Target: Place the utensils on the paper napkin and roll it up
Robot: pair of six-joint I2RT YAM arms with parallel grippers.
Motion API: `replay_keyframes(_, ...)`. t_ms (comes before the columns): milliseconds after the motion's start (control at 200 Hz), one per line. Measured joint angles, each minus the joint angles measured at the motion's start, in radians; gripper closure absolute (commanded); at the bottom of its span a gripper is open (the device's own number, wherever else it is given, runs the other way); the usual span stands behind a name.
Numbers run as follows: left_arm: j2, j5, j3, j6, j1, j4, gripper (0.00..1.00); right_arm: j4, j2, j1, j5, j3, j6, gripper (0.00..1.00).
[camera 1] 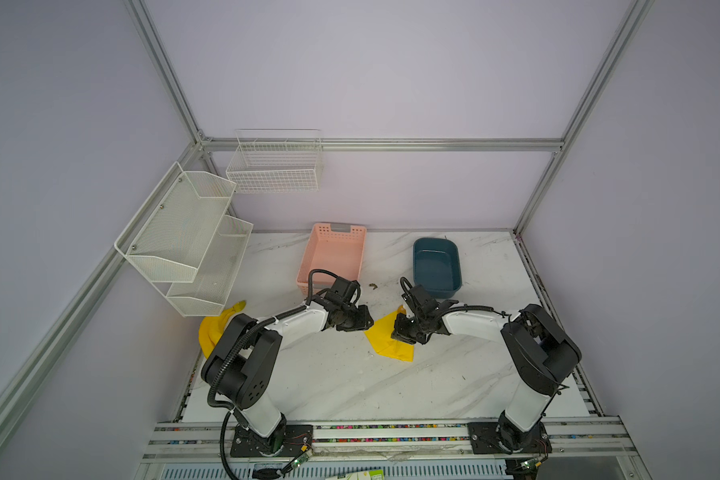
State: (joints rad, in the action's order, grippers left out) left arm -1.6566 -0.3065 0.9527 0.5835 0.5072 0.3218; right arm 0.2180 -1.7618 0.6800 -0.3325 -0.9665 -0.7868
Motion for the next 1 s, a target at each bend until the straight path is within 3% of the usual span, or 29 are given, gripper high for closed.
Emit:
replay_keyframes(315,-0.018,-0.066,-0.067,0.011,-0.029,-0.04,0.48,0.0,0.0,0.0,0.0,0.0,0.0,0.81)
replay_keyframes(620,-0.072,-0.229,-0.113,0.09,-0.037,-0.259,0.43,0.0,0.0,0.0,0.0,0.0,0.0,0.81)
replay_keyframes(1000,-0.073,-0.232,-0.116,0.104,-0.037,-0.279,0.48,-0.004,0.0,0.0,-0.002,0.002,0.0,0.81)
